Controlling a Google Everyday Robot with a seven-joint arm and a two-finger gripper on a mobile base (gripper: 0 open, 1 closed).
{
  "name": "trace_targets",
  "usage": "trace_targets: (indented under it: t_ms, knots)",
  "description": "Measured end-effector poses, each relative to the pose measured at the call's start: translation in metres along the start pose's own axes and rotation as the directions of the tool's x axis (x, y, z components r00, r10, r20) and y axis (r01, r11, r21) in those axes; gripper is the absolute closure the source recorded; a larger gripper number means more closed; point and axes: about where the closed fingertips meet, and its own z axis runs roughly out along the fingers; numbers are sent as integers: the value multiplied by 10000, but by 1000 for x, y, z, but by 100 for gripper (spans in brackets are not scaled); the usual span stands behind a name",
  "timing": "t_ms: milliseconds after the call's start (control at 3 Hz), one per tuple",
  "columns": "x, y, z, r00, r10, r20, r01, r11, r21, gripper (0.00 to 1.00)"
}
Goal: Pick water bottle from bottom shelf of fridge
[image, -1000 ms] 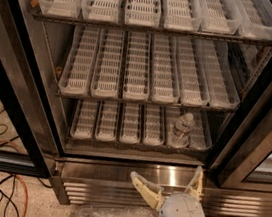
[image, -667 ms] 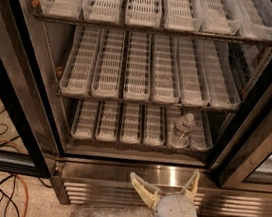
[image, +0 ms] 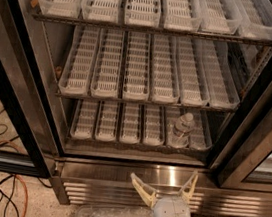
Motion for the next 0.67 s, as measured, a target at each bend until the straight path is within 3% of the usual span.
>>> trace_targets:
  t_ms: [667]
  knots:
    - [24, -7, 7, 9943, 437, 971, -439, 9990, 5, 0]
